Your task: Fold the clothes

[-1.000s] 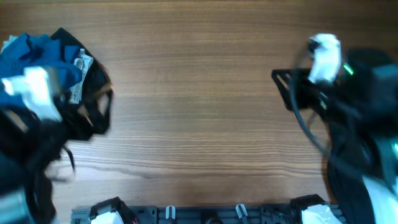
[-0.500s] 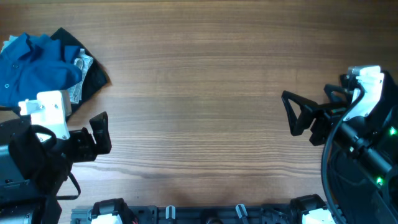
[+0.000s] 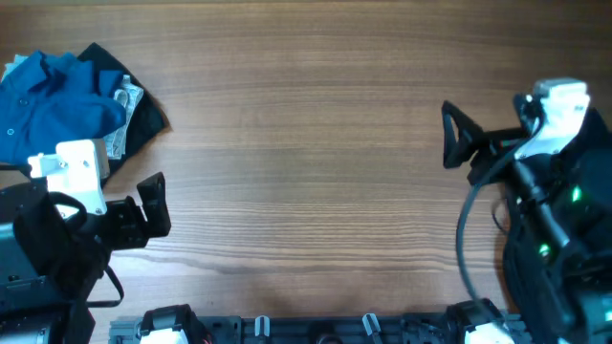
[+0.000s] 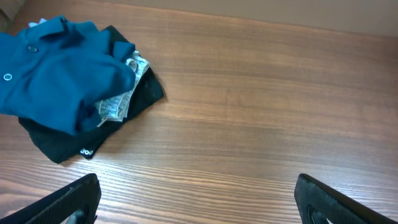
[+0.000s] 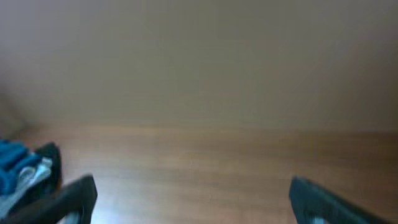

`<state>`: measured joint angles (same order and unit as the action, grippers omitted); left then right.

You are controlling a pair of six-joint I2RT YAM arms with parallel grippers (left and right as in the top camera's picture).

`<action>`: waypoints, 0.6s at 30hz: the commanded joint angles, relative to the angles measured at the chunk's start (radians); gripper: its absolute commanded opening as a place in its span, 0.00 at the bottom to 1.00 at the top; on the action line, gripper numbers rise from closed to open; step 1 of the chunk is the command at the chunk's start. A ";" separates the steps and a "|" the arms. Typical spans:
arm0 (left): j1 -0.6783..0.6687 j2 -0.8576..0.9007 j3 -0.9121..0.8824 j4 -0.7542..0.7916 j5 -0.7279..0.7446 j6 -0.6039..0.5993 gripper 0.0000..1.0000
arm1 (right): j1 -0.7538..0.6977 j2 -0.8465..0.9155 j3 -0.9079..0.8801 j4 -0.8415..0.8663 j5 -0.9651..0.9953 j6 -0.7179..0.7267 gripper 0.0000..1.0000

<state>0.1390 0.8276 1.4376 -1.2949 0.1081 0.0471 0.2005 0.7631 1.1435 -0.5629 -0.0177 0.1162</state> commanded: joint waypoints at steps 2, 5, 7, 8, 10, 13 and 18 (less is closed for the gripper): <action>-0.006 0.003 0.003 0.003 -0.009 -0.006 1.00 | 0.001 -0.227 -0.359 0.210 -0.113 -0.085 1.00; -0.006 0.003 0.003 0.003 -0.009 -0.006 1.00 | -0.015 -0.376 -0.554 0.307 -0.216 -0.232 1.00; -0.006 0.003 0.003 0.003 -0.009 -0.006 1.00 | -0.046 -0.512 -0.681 0.323 -0.277 -0.289 1.00; -0.006 0.003 0.003 0.003 -0.009 -0.006 1.00 | -0.061 -0.568 -0.724 0.322 -0.275 -0.274 1.00; -0.006 0.003 0.003 0.003 -0.009 -0.006 1.00 | -0.092 -0.665 -0.787 0.321 -0.275 -0.265 1.00; -0.006 0.003 0.003 0.003 -0.009 -0.006 1.00 | -0.130 -0.760 -0.869 0.322 -0.271 -0.260 1.00; -0.006 0.003 0.003 0.003 -0.009 -0.006 1.00 | -0.207 -0.760 -0.997 0.452 -0.225 -0.130 1.00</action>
<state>0.1375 0.8314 1.4376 -1.2949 0.1017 0.0471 0.0345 0.0193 0.2050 -0.1680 -0.2584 -0.0895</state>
